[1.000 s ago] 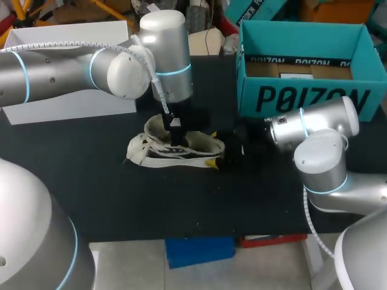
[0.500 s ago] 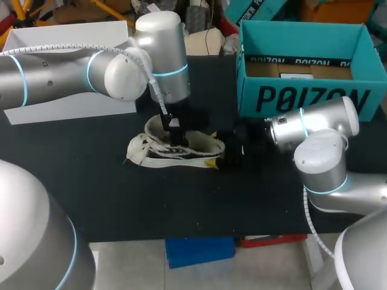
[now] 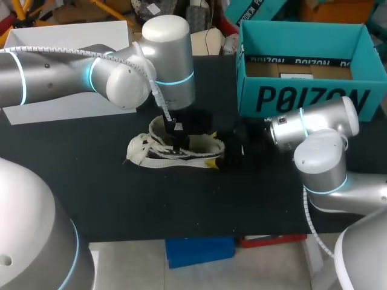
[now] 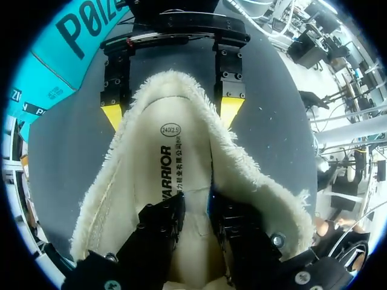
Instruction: Take the shoe out of the shoebox, open the shoe tongue, remove and reinsert the insole, then place the shoe into the shoebox
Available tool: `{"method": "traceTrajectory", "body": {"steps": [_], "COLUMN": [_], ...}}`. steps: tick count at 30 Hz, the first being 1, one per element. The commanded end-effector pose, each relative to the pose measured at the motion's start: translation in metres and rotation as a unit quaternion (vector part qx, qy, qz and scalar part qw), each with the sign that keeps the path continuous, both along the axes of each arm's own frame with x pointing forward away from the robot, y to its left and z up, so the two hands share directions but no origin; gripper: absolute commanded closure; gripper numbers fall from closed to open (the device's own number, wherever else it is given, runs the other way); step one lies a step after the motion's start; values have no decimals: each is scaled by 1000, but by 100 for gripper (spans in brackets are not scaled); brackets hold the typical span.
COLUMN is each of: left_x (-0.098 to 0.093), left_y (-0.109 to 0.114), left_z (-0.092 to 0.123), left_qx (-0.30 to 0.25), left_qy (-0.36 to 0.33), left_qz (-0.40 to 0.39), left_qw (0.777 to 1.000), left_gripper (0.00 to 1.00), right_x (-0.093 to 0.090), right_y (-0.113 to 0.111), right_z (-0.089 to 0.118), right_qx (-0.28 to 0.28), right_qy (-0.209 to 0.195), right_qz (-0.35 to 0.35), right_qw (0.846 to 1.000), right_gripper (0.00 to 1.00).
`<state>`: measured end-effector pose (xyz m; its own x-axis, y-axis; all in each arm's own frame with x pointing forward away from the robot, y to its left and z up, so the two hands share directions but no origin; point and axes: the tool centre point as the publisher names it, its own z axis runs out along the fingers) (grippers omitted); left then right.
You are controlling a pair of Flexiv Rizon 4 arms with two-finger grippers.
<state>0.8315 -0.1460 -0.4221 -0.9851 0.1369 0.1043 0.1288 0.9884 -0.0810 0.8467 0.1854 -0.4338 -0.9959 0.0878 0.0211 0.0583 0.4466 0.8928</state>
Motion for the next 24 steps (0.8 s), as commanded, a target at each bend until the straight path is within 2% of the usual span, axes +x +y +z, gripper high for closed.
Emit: {"method": "traceTrajectory", "body": {"steps": [1, 8, 13, 19, 24], "left_x": [-12, -7, 3, 21, 36], "left_y": [-1, 3, 7, 16, 24], "left_z": [-9, -20, -27, -25, -14], "left_qx": [26, 62, 73, 53, 13], "left_qy": [-67, -174, -244, -307, -316], "left_qz": [5, 20, 38, 83, 118], "left_qw": [997, 983, 966, 947, 941], "left_gripper": [67, 63, 60, 62, 62], "right_x": [0, 0, 0, 0, 0], "right_y": [-1, -1, -1, -1, -1], "right_z": [0, 0, 0, 0, 0], "right_qx": [0, 0, 0, 0, 0], "right_qy": [1, 1, 1, 1, 1], "right_qz": [0, 0, 0, 0, 0], "right_qw": [1000, 1000, 1000, 1000, 1000], "right_gripper": [100, 100, 100, 100, 100]}}
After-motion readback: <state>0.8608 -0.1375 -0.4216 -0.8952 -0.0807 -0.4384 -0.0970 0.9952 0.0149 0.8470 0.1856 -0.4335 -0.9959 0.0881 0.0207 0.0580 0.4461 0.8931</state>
